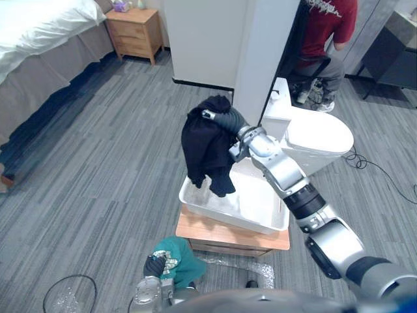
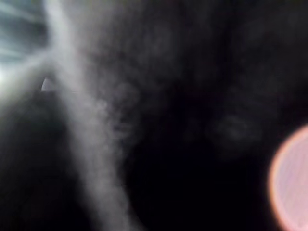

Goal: Tidy the bed and pick cloth on bed and put in laundry

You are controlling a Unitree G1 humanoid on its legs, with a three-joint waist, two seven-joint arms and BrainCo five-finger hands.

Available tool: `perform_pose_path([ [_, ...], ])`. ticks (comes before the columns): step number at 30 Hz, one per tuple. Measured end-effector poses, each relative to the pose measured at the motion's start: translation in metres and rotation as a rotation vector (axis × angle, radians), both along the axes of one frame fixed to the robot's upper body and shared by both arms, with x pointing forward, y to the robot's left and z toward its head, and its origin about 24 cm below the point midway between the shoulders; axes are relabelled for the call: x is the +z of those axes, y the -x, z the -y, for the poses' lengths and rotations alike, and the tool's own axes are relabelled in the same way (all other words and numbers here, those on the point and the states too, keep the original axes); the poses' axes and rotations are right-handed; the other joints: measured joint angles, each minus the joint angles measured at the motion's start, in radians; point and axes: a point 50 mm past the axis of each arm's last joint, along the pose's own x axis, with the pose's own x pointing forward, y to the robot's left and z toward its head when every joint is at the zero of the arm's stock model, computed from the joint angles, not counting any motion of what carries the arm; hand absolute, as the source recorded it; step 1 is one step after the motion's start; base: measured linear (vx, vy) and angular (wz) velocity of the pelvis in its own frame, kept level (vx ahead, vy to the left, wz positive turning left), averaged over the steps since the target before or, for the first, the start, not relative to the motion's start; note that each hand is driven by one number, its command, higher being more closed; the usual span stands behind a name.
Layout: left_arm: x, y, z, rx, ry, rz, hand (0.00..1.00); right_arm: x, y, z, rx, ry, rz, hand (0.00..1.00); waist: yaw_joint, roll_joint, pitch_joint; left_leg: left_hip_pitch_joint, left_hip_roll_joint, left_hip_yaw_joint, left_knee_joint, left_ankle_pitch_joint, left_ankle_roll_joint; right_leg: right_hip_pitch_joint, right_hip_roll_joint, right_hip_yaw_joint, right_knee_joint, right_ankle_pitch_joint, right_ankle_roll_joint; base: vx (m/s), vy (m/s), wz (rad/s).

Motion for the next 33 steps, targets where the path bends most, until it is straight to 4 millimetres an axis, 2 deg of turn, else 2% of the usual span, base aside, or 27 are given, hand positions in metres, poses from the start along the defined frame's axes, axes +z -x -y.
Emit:
perform_pose_path([
  [4, 0.000, -0.001, 0.000, -0.012, -0.010, -0.005, 1.00, -0.020, -0.005, 0.003, -0.032, 0.038, -0.087, 1.00, 0.001, 0.001, 0.001, 0.000, -0.006, 0.000, 0.000, 0.001, -0.001, -0.001, 0.001, -0.001, 0.000, 0.000, 0.000, 0.00, 0.000, 0.00],
  [6, 0.001, -0.005, -0.001, -0.020, -0.023, -0.007, 1.00, -0.038, -0.005, 0.002, -0.039, 0.088, -0.149, 1.00, 0.008, -0.002, 0.010, -0.002, -0.005, -0.001, 0.000, 0.002, -0.002, -0.002, 0.001, -0.001, 0.000, 0.000, 0.000, -0.01, -0.016, 0.02],
  [8, 0.004, -0.017, -0.002, -0.041, -0.037, 0.008, 1.00, -0.052, -0.001, -0.001, -0.041, 0.136, -0.185, 1.00, 0.013, -0.013, 0.023, -0.029, -0.001, -0.009, 0.000, 0.011, -0.003, -0.024, 0.004, -0.003, 0.000, 0.004, -0.006, -0.05, -0.039, 0.13],
  [12, 0.026, -0.066, -0.010, -0.060, -0.092, 0.111, 1.00, -0.064, -0.001, -0.005, -0.096, 0.146, -0.221, 1.00, 0.036, -0.052, 0.155, -0.118, 0.010, -0.028, 0.035, 0.029, -0.003, -0.100, 0.012, -0.012, 0.025, 0.021, -0.026, -0.11, -0.041, 0.13],
  [15, 0.038, -0.087, -0.009, -0.049, -0.104, 0.166, 1.00, -0.073, -0.004, -0.002, -0.128, 0.163, -0.251, 1.00, 0.051, -0.057, 0.215, -0.160, 0.012, -0.030, 0.057, 0.031, 0.001, -0.135, 0.012, -0.012, 0.032, 0.036, -0.034, -0.08, -0.009, 0.04],
  [18, 0.053, -0.106, -0.010, -0.051, -0.120, 0.240, 1.00, -0.068, -0.013, 0.006, -0.162, 0.160, -0.237, 1.00, 0.050, -0.050, 0.274, -0.207, 0.010, -0.041, 0.081, 0.033, 0.005, -0.167, 0.008, -0.013, 0.033, 0.051, -0.039, -0.07, 0.012, 0.09],
  [23, 0.075, -0.137, -0.006, -0.054, -0.103, 0.340, 1.00, -0.040, -0.040, 0.031, -0.250, 0.182, -0.155, 1.00, 0.055, -0.009, 0.353, -0.288, 0.000, -0.051, 0.080, 0.059, 0.017, -0.244, -0.001, -0.026, 0.032, 0.077, -0.037, -0.08, 0.014, 0.09],
  [29, 0.094, -0.162, -0.003, -0.067, -0.097, 0.414, 1.00, -0.030, -0.060, 0.063, -0.389, 0.214, -0.162, 1.00, 0.063, 0.011, 0.379, -0.351, -0.001, -0.074, 0.078, 0.082, 0.017, -0.295, 0.000, -0.038, 0.031, 0.081, -0.037, -0.02, -0.009, 0.13],
  [33, 0.110, -0.181, 0.002, -0.088, -0.086, 0.471, 1.00, -0.009, -0.074, 0.094, -0.519, 0.150, -0.134, 1.00, 0.072, 0.021, 0.387, -0.386, -0.001, -0.079, 0.062, 0.104, 0.018, -0.331, 0.001, -0.046, 0.028, 0.092, -0.041, -0.01, -0.005, 0.07],
])
